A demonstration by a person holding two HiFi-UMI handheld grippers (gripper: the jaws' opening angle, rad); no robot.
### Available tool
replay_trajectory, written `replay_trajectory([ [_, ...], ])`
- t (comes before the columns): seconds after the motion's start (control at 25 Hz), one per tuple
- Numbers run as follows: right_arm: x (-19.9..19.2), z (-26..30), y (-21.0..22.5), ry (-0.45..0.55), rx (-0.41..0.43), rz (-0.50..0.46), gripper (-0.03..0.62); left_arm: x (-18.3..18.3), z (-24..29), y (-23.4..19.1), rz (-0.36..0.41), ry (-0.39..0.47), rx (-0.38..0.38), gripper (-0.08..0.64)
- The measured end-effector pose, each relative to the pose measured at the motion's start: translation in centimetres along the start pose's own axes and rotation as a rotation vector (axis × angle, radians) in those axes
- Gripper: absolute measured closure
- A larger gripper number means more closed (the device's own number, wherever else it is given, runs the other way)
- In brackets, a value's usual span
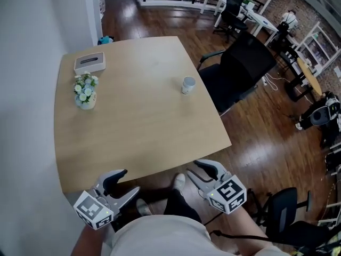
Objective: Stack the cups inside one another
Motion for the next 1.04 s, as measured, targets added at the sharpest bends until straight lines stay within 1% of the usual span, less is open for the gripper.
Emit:
replay_trajectory([
  [0.16,-0.6,-1.6,-2.9,-0.016,-0.003,-0.015,0.446,-0.1,-1.4,0.6,0.016,0.03,-0.005,0.307],
  [0.32,0.3,-2.5,-4.7,-0.003,0.013,-0.058,0.446,0.5,-1.7,1.3,0.027,0.061,-0.002,0.307],
  [0.44,0.6,-3.2,-5.2,0.013,0.007,-0.083,0.446,0.6,-1.6,2.3,0.046,0.064,-0.016,0.308],
  [0.56,0.5,-3.8,-5.9,0.024,0.008,-0.089,0.448,0.5,-1.8,2.9,0.056,0.067,-0.024,0.308],
  [0.88,-1.0,-5.7,-6.8,0.018,-0.008,-0.084,0.448,-0.2,-2.1,4.9,0.061,0.066,-0.033,0.307],
  [1.04,-1.9,-6.8,-7.5,0.01,-0.007,-0.078,0.448,-0.9,-2.1,6.2,0.047,0.063,-0.037,0.307],
])
Point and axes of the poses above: the fingertips, and each gripper's own axes: z forward along the fingers, y to its right, x out of its top, the point moved 6 cm from there along -z, backward along the fingers, and after that the axes turned 10 degrees about -x, right-handed, at the moved point
